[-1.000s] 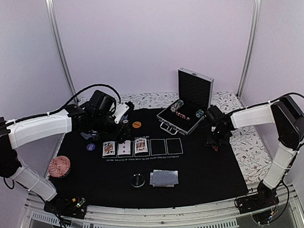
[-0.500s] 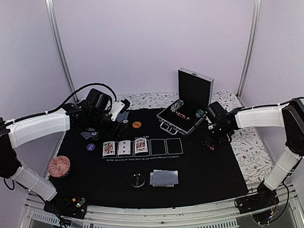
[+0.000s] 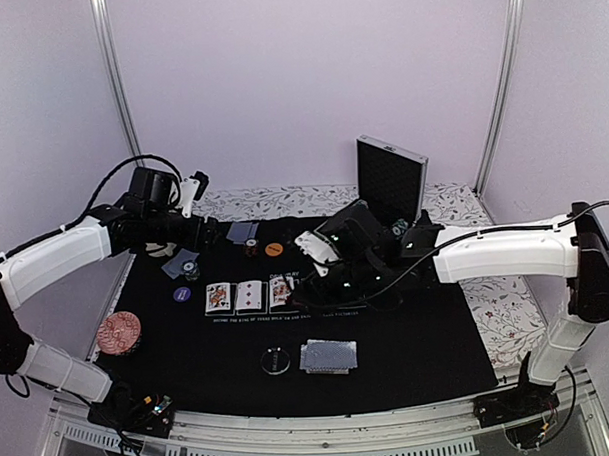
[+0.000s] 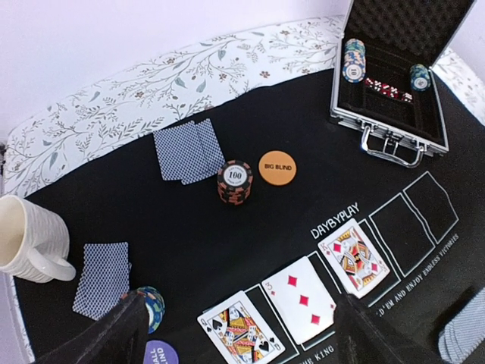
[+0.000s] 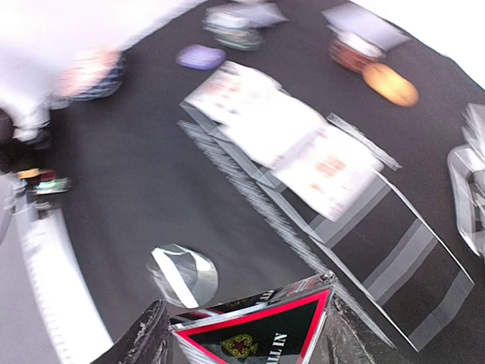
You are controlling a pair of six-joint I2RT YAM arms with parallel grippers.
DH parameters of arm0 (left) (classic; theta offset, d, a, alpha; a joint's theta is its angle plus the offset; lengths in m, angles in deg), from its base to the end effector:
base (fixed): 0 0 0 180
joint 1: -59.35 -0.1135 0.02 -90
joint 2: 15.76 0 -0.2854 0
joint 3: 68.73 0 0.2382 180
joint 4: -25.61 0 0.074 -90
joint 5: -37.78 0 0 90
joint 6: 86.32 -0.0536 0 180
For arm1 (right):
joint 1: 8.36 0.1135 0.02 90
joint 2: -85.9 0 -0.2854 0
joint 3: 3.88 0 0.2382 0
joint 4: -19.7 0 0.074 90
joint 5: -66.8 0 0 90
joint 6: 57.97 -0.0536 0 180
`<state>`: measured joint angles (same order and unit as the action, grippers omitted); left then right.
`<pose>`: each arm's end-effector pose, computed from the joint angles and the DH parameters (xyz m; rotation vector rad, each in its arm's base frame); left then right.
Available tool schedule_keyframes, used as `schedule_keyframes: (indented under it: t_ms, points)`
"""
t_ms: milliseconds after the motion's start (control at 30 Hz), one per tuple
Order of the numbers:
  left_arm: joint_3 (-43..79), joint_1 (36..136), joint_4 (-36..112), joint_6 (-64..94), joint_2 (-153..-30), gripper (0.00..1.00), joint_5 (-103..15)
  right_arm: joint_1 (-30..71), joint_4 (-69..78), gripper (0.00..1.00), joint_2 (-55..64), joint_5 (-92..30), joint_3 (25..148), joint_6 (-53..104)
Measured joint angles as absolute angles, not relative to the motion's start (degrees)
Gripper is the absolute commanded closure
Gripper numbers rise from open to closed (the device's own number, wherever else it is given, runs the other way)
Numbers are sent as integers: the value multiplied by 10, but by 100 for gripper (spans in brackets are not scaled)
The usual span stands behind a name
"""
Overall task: Distribute texas hold em gaming equipment
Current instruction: Place the all-in button in the dealer area.
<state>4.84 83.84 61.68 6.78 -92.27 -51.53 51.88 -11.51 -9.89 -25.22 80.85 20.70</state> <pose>0.2641 -0.1210 0.2985 0.4269 2.2252 -0.2709 0.1855 0.3282 0.2659 -1.0126 2.1812 0.6565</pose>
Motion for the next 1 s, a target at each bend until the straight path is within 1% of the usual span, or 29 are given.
schedule_keyframes:
  t_ms: [133, 267, 467, 600, 700, 733, 767, 800, 833, 867, 1000]
  points:
    - [41, 834, 607, 70, -910, 13, -530, 576, -70, 60, -177, -299, 887, 247]
    - [40, 830, 605, 73, -909, 13, -540, 617, -67, 60, -286, -324, 986, 285]
    - [37, 823, 602, 78, -909, 13, -550, 655, -108, 59, -419, -329, 1118, 345]
    - [35, 821, 602, 80, -909, 13, -553, 670, -142, 59, -485, -326, 1196, 374]
    - [35, 821, 602, 80, -909, 13, -553, 673, -159, 56, -521, -317, 1233, 389]
    - [35, 820, 602, 80, -909, 13, -553, 674, -167, 53, -531, -314, 1242, 394]
    - [35, 820, 602, 80, -909, 13, -553, 675, -175, 49, -540, -310, 1249, 398]
    - [35, 820, 602, 80, -909, 13, -553, 676, -181, 37, -547, -307, 1254, 403]
    - [35, 820, 602, 80, -909, 13, -553, 678, -188, 17, -552, -304, 1257, 407]
    - [35, 820, 602, 80, -909, 13, -553, 678, -193, 2, -555, -301, 1258, 411]
    - [35, 819, 602, 80, -909, 13, -553, 683, -209, 1, -556, -292, 1263, 426]
